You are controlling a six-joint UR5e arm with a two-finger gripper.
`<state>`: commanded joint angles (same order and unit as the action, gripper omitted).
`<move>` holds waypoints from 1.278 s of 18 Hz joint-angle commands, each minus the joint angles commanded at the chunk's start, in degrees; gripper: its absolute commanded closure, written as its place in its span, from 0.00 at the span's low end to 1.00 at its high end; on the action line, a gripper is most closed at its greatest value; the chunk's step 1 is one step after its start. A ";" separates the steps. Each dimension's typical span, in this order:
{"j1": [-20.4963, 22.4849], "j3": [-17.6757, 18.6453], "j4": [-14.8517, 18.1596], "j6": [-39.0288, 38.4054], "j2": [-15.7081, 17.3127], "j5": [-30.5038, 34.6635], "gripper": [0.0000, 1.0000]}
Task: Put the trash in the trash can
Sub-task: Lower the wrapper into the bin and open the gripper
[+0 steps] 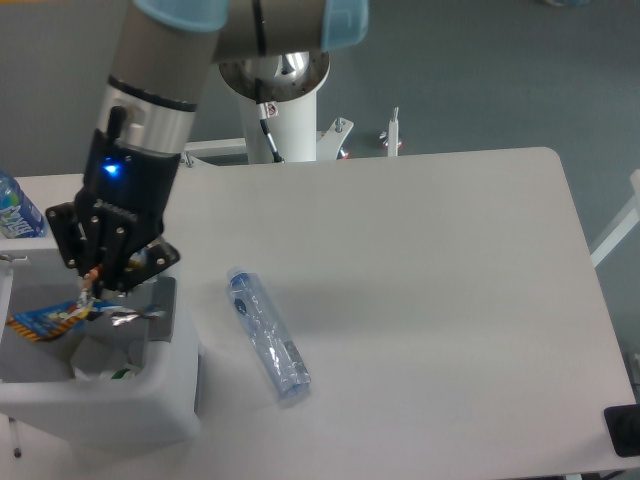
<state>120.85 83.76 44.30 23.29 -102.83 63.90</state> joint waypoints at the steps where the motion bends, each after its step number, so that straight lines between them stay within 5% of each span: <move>1: 0.00 0.00 0.00 0.09 -0.26 0.00 1.00; 18: -2.02 1.31 0.09 1.67 -3.69 0.53 0.99; 20: -2.28 1.41 0.09 1.58 -3.78 0.53 0.65; 21: -2.29 1.23 0.17 1.50 -3.61 0.44 0.60; 22: -2.29 1.14 -0.09 1.50 -3.34 0.35 0.45; 23: -2.29 1.05 -0.09 1.58 -2.99 0.26 0.19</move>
<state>118.56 84.82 44.21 24.87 -105.82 64.16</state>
